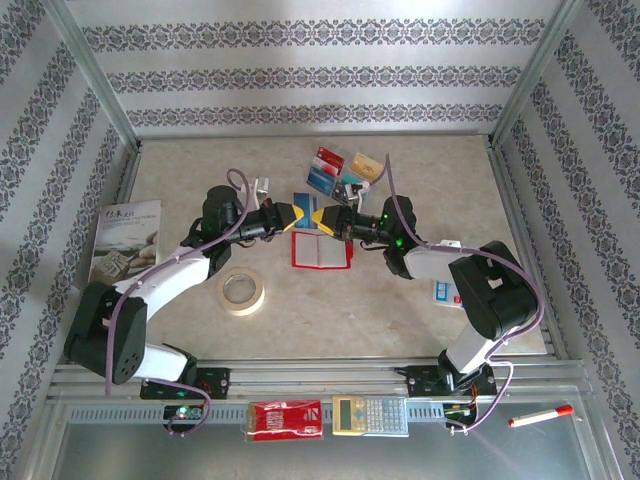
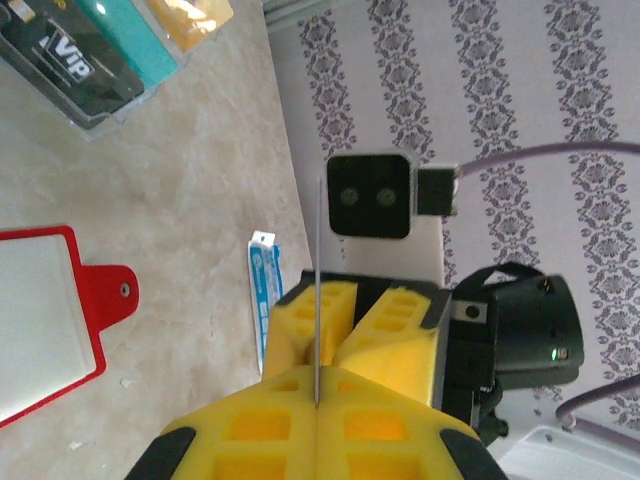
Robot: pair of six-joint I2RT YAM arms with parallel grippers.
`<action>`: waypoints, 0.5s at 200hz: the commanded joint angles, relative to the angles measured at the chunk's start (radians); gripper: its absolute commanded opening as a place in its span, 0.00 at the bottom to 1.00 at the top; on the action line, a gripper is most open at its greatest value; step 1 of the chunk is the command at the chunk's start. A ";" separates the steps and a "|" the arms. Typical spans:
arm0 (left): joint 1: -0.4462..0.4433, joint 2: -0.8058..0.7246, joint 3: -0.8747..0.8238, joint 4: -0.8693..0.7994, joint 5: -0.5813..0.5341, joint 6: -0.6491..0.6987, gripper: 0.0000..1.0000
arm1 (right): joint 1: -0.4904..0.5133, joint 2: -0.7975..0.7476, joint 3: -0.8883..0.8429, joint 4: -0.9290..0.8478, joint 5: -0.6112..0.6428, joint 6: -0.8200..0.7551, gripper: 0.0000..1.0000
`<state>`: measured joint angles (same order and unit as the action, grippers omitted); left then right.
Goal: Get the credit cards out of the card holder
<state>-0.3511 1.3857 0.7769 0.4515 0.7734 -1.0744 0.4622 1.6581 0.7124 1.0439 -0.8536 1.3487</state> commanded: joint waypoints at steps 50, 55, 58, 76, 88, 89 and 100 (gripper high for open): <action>0.012 -0.028 -0.021 0.029 -0.060 -0.022 0.06 | 0.011 -0.029 0.031 0.018 0.018 -0.025 0.00; 0.016 -0.034 -0.025 0.008 -0.070 -0.015 0.10 | 0.007 -0.030 0.034 -0.006 0.016 -0.044 0.00; 0.019 -0.036 -0.027 -0.008 -0.076 -0.009 0.13 | 0.004 -0.030 0.036 -0.024 0.016 -0.057 0.00; 0.047 -0.064 -0.024 -0.174 -0.142 0.045 0.37 | -0.012 -0.039 0.064 -0.172 0.019 -0.166 0.00; 0.066 -0.086 -0.018 -0.314 -0.209 0.102 0.48 | -0.024 -0.047 0.097 -0.322 0.025 -0.264 0.00; 0.068 -0.088 -0.017 -0.325 -0.217 0.106 0.49 | -0.025 -0.047 0.099 -0.338 0.026 -0.275 0.00; 0.083 -0.105 -0.017 -0.422 -0.282 0.162 0.61 | -0.037 -0.053 0.149 -0.507 0.050 -0.387 0.00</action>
<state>-0.3080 1.3411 0.7609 0.2905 0.6415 -1.0397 0.4530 1.6405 0.7708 0.8589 -0.8333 1.2167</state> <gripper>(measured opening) 0.519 0.064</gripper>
